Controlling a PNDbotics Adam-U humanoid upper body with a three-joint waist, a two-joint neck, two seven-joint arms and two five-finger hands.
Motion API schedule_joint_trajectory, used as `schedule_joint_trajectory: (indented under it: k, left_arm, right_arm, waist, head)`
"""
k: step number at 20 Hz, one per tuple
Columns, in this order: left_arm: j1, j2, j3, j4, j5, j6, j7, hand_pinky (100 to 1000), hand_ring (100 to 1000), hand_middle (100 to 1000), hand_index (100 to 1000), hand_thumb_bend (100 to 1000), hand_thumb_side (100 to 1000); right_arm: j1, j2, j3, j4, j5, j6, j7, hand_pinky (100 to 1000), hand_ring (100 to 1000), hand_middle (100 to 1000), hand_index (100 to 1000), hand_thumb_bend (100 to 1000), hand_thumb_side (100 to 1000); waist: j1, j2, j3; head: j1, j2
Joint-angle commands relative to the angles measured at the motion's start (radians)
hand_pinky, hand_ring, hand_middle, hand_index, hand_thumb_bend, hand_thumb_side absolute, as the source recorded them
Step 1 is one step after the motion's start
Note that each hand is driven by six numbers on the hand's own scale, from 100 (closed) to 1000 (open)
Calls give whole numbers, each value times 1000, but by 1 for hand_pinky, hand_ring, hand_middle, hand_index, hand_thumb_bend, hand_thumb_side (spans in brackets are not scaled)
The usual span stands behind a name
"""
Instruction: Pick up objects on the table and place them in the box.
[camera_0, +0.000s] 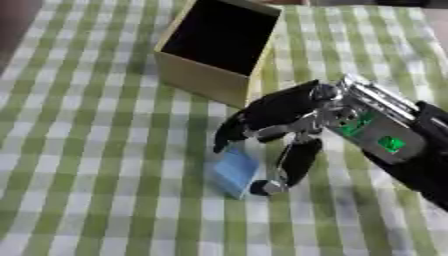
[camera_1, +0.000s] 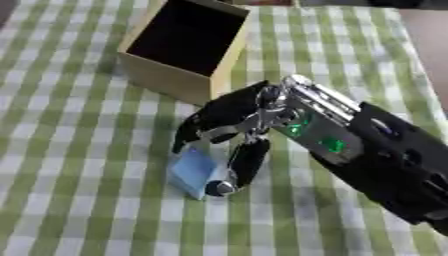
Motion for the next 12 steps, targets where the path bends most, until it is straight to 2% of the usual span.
schedule_joint_trajectory:
  k: [1, 4, 8, 9, 11, 12]
  left_arm:
    - [-9, 5, 3, -18, 3, -1, -3, 669, 681, 638, 712, 255, 612]
    - [-9, 3, 4, -18, 4, -1, -3, 669, 680, 637, 711, 254, 613]
    - [-9, 3, 5, -18, 4, 0, -5, 669, 680, 637, 710, 251, 615]
    - [-9, 3, 5, -18, 5, 1, -6, 669, 680, 637, 710, 252, 615]
    - [-9, 2, 5, -18, 6, 1, -7, 669, 680, 636, 710, 252, 616]
    - [-9, 3, 5, -18, 7, 1, -8, 669, 680, 636, 710, 251, 617]
  right_arm:
    - [-2, -6, -8, 9, 11, -9, 6, 880, 954, 922, 956, 289, 517]
    - [7, -1, -6, 21, 9, -19, 15, 876, 951, 896, 946, 277, 520]
    - [13, 0, -8, 13, -10, -29, 8, 865, 916, 681, 807, 231, 536]
    - [13, -1, -11, 8, -15, -29, -1, 856, 887, 606, 736, 212, 542]
    - [15, -7, -17, -2, -24, -23, -28, 830, 835, 524, 647, 156, 535]
    - [21, -15, -21, -8, -26, -18, -46, 822, 824, 511, 631, 142, 526]
  waist:
    - [5, -16, 2]
    - [5, -14, 3]
    - [6, -13, 3]
    - [6, -13, 2]
    - [6, -14, 1]
    - [6, -14, 1]
  head:
    - [-3, -12]
    - [-3, -11]
    - [-1, -7]
    - [-1, -7]
    - [0, -9]
    - [0, -10]
